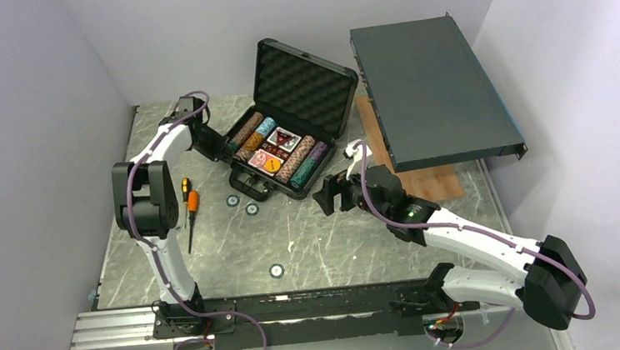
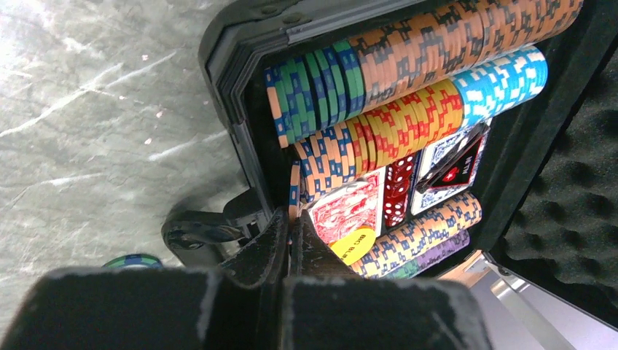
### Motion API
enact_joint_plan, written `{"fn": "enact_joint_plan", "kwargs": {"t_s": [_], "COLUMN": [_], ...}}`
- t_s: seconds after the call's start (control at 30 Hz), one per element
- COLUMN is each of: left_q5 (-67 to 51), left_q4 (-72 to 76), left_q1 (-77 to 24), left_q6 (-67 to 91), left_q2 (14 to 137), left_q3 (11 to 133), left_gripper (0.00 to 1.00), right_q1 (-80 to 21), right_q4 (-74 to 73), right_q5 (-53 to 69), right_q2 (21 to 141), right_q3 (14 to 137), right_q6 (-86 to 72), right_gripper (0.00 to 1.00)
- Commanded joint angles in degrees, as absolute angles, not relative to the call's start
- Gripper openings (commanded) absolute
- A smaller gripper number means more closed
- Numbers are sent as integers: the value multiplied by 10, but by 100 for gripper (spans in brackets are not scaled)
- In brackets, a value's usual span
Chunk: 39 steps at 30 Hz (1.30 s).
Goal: Pack up texas hold em set
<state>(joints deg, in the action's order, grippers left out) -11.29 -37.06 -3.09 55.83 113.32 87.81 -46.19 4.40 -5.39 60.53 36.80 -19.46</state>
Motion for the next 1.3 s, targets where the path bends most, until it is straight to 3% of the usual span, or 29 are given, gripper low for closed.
{"fn": "enact_joint_plan", "kwargs": {"t_s": [0.0,0.4,0.53,1.13,1.27], "left_q5": [-127,-132,-137,-117,-113], "left_q4": [-347,-352,-350,-352,-333], "left_q1": [-33,-35,-35,-30,-26], "left_q6": [558,562,563,519,465], "left_q2": [1147,1154,1154,1122,1087], "left_q3": [914,929,929,917,890], "left_gripper": [0,0,16,31,40], "right_q1": [-459,-458,-458,-457,-457], "right_q4": [74,73,72,70,69], "right_q5": [-47,-44,-43,-40,-40], "right_q2": [603,607,609,611,610], "right_q3": [366,367,368,367,368], "right_q6": [-189,-190,-191,-191,-190], "right_gripper": [87,87,87,87,87]}}
